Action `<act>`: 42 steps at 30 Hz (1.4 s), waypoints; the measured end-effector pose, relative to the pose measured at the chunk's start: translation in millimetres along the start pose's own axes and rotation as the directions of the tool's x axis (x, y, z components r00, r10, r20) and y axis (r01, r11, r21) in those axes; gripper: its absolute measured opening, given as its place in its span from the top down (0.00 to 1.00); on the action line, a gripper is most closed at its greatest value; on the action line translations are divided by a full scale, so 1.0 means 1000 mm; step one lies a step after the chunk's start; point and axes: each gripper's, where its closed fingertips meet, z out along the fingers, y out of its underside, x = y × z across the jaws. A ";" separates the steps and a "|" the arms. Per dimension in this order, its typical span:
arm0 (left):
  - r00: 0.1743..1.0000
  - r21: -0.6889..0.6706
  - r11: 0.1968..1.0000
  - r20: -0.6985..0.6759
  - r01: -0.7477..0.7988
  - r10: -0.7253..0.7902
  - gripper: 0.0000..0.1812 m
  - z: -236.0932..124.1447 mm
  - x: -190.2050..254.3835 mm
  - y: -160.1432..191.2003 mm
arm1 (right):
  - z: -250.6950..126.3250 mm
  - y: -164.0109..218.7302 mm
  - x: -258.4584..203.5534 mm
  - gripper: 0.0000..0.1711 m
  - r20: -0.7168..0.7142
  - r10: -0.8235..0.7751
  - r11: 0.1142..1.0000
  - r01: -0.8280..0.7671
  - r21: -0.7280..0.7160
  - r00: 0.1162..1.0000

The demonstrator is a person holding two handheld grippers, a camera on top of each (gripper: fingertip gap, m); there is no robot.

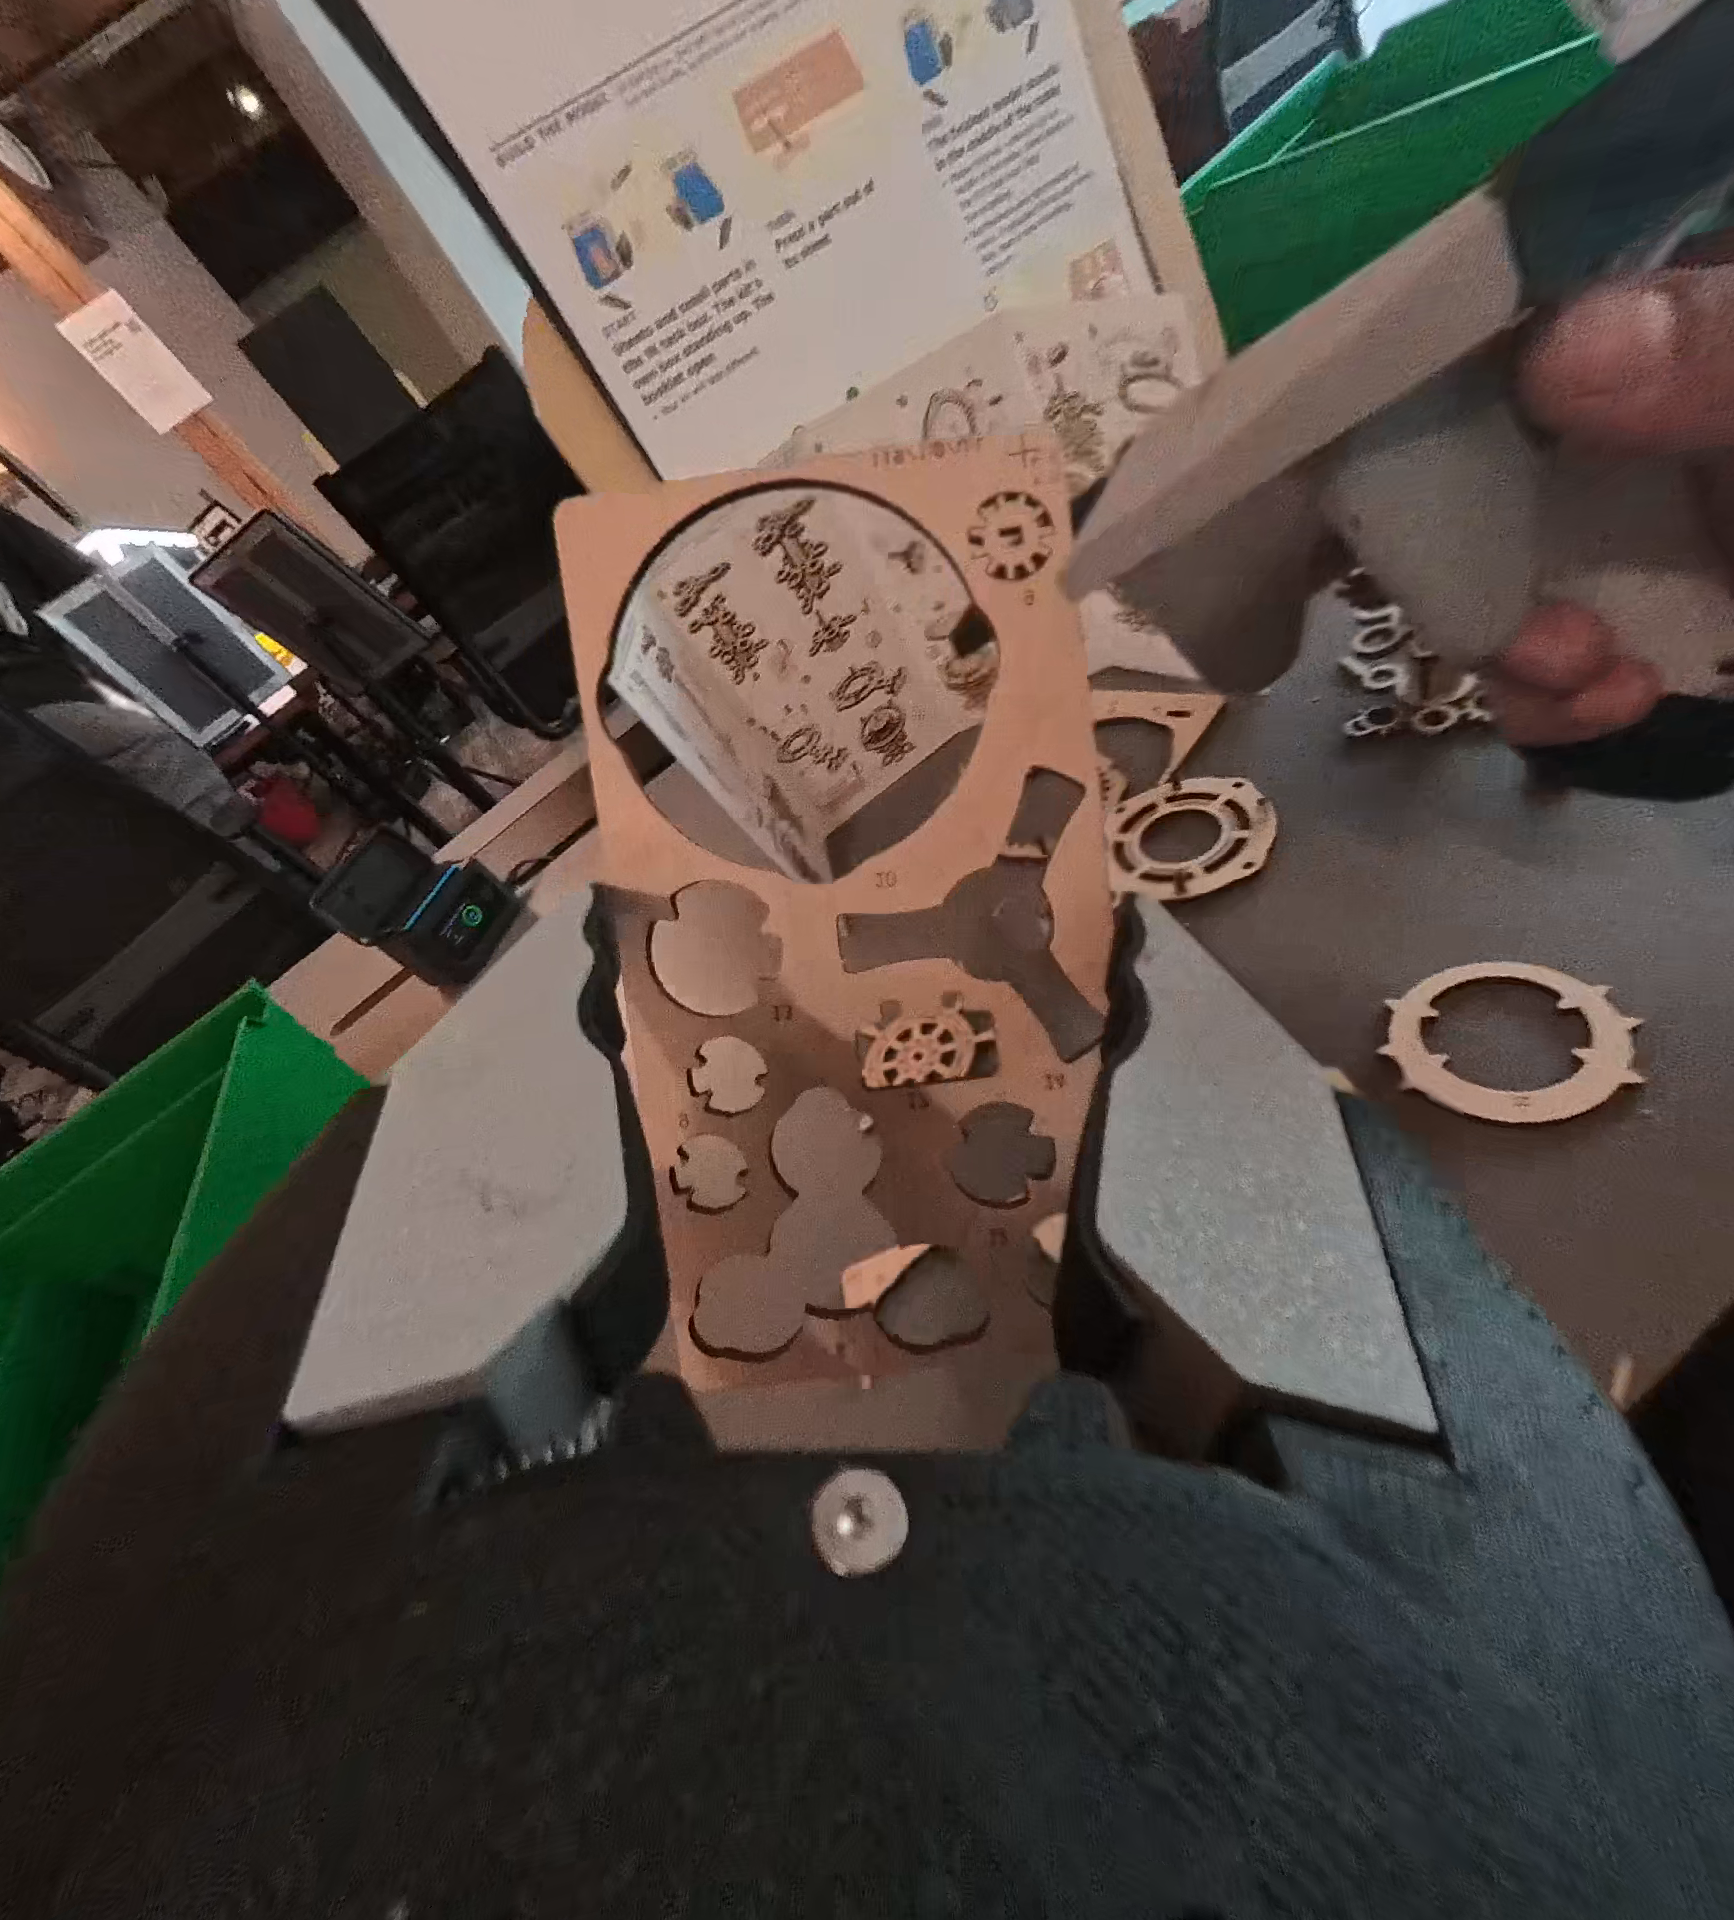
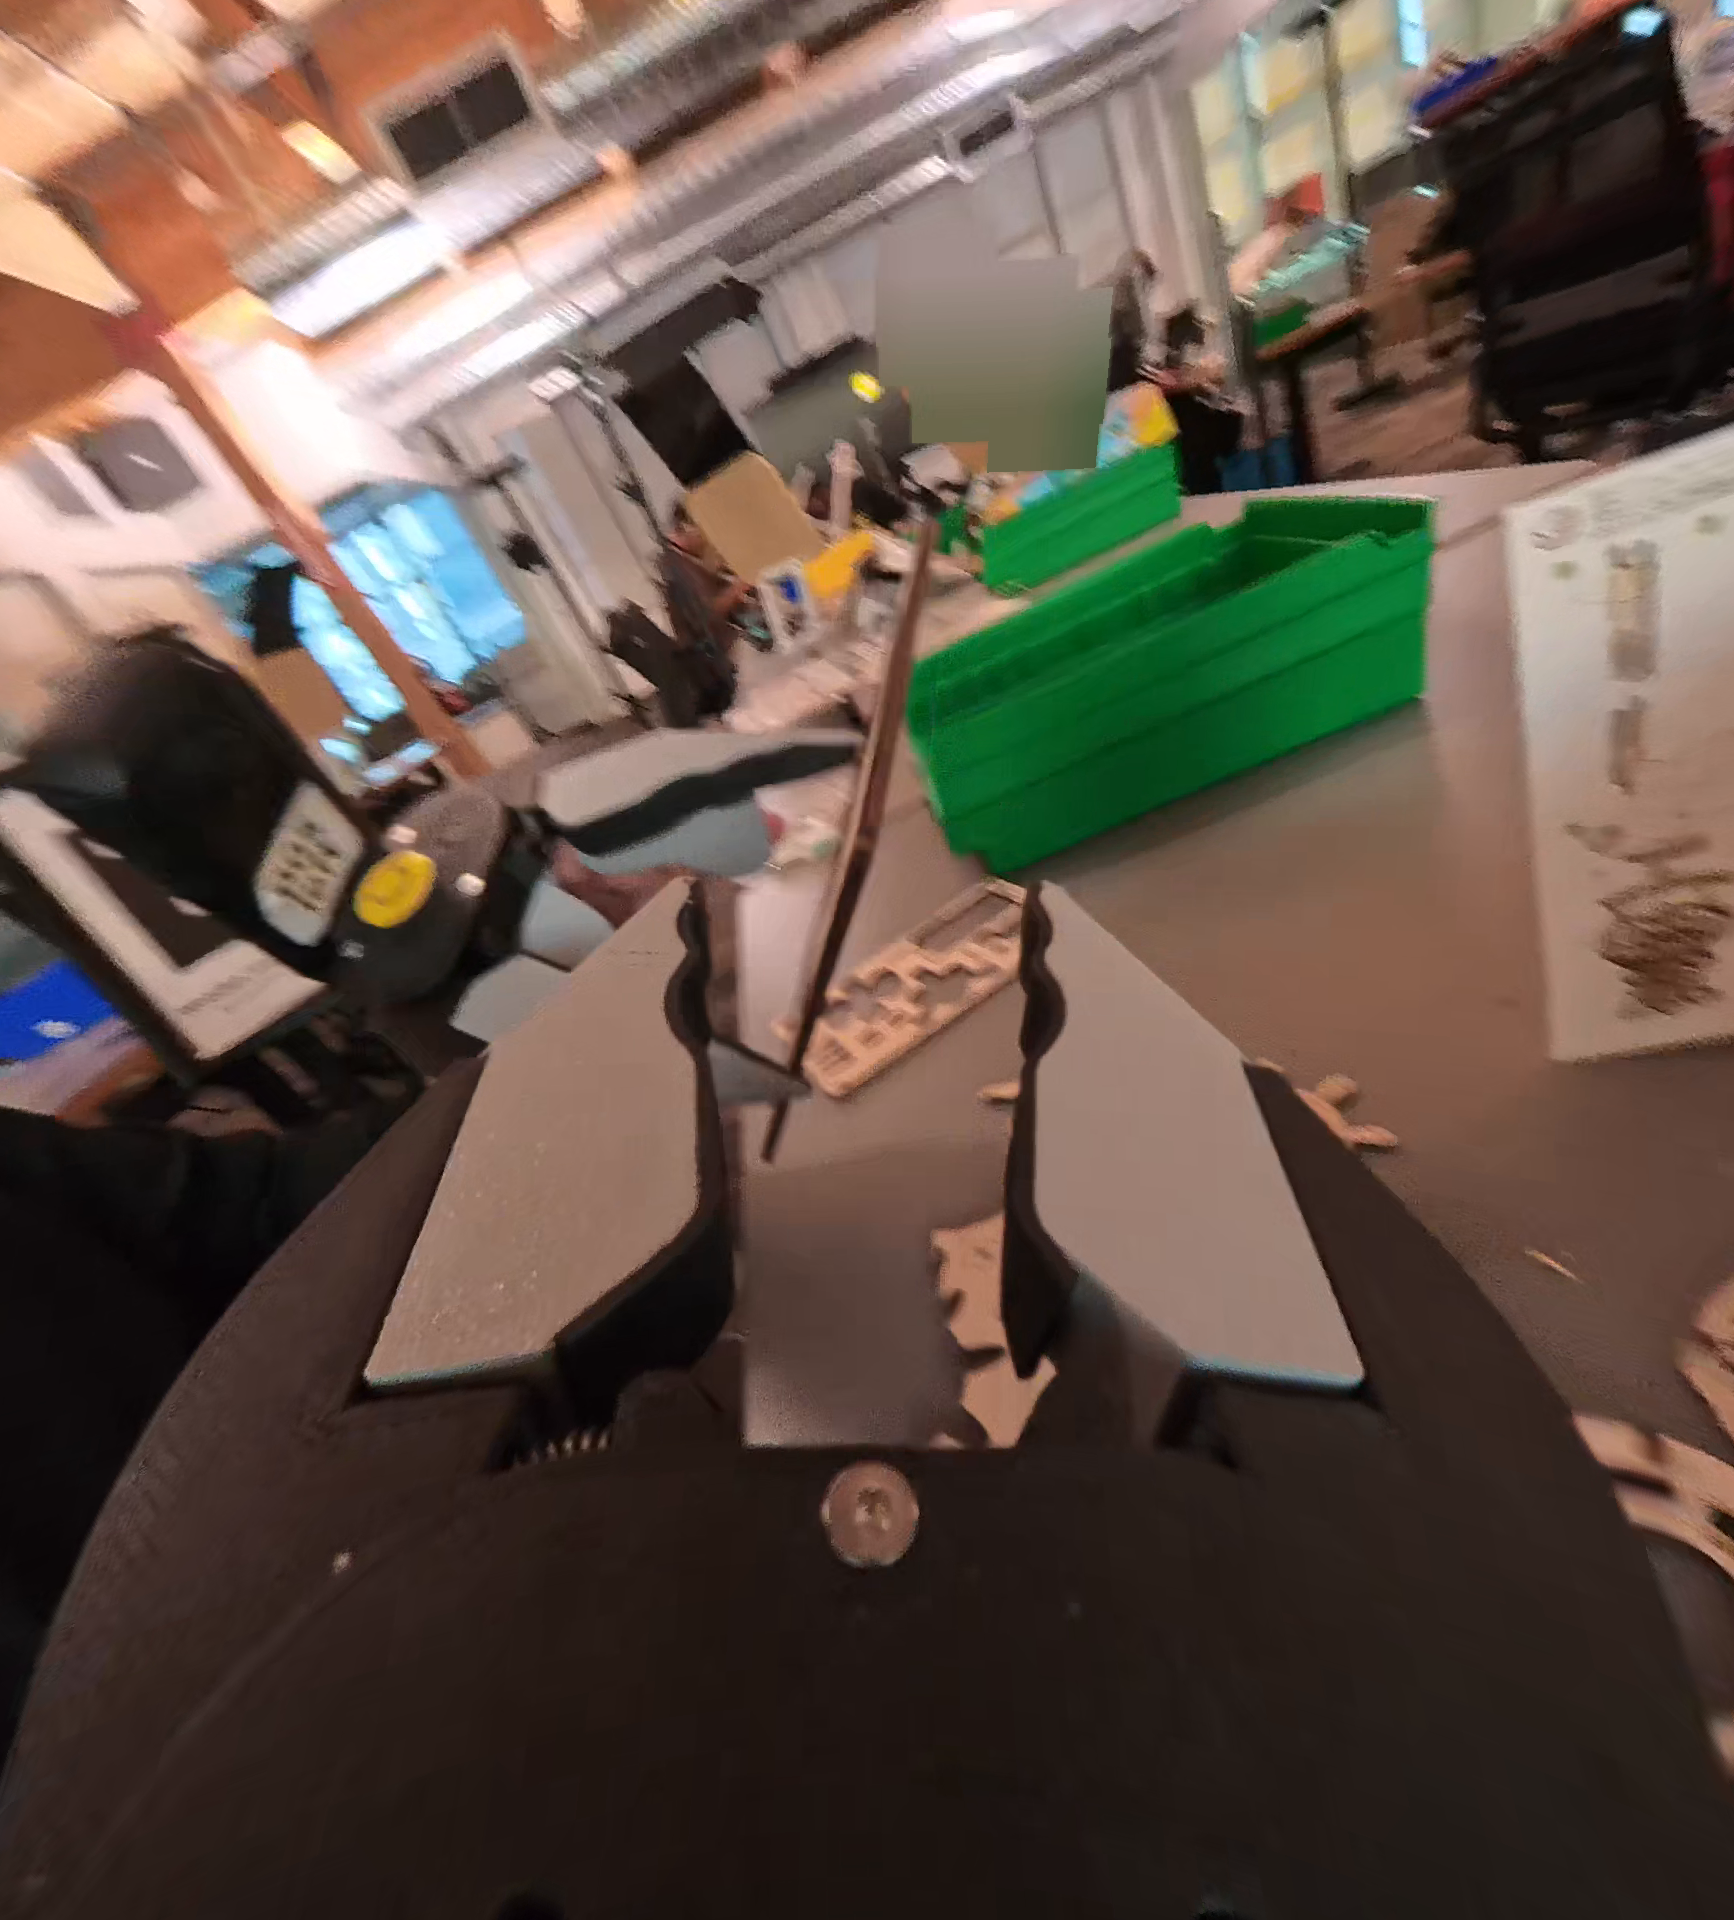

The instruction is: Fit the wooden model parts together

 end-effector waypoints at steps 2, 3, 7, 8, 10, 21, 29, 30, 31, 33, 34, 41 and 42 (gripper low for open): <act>0.995 0.033 0.998 -0.085 0.057 -0.054 0.49 -0.002 0.015 -0.007 | 0.000 -0.009 -0.022 0.72 0.132 0.026 0.998 -0.033 0.054 0.991; 0.986 0.043 0.994 -0.135 0.104 -0.097 0.49 -0.002 0.021 -0.010 | -0.001 -0.011 -0.029 0.76 0.165 0.033 0.997 -0.044 0.062 0.986; 0.964 0.029 0.982 -0.197 0.187 -0.178 0.49 0.002 0.027 -0.005 | 0.002 0.000 -0.021 0.96 0.053 -0.018 0.999 0.020 -0.039 0.998; 0.963 0.011 0.980 -0.190 0.197 -0.191 0.49 0.003 0.027 -0.001 | 0.003 0.001 -0.015 0.96 -0.003 -0.028 0.998 0.027 -0.060 1.000; 0.970 0.018 0.980 -0.149 0.199 -0.194 0.50 0.000 0.025 -0.003 | 0.000 -0.001 0.001 1.00 -0.116 -0.030 0.999 0.024 -0.049 0.993; 0.999 0.178 0.983 -0.014 0.048 -0.046 0.55 -0.015 0.059 -0.035 | -0.013 -0.008 0.008 1.00 -0.167 0.049 0.998 -0.041 0.049 0.985; 0.999 0.049 0.998 -0.010 -0.033 0.033 0.56 0.030 0.072 -0.020 | -0.013 -0.012 0.003 1.00 -0.260 0.018 0.994 0.011 0.110 0.965; 0.998 0.059 0.997 0.011 -0.058 0.057 0.64 0.033 0.069 -0.021 | -0.014 -0.012 0.003 1.00 -0.277 0.008 0.993 0.026 0.117 0.961; 0.996 0.064 0.994 0.024 -0.085 0.084 0.67 0.036 0.070 -0.021 | -0.014 -0.012 0.002 1.00 -0.283 0.001 0.992 0.035 0.124 0.959; 0.988 0.048 0.987 0.032 -0.154 0.152 0.74 0.038 0.069 -0.018 | -0.013 -0.010 -0.002 0.99 -0.261 0.003 0.992 0.032 0.126 0.965; 0.984 0.039 0.983 0.026 -0.177 0.176 0.77 0.039 0.069 -0.017 | -0.012 -0.010 -0.006 0.98 -0.236 0.005 0.992 0.025 0.125 0.972; 0.848 0.244 0.942 -0.524 0.232 -0.073 0.78 -0.006 0.091 -0.049 | -0.027 -0.023 -0.049 0.83 -0.043 -0.061 0.992 0.065 0.112 0.997; 0.747 0.225 0.904 -0.651 0.364 -0.139 0.78 -0.019 0.087 -0.057 | -0.036 -0.027 -0.054 0.84 -0.032 -0.103 0.988 0.106 0.112 0.994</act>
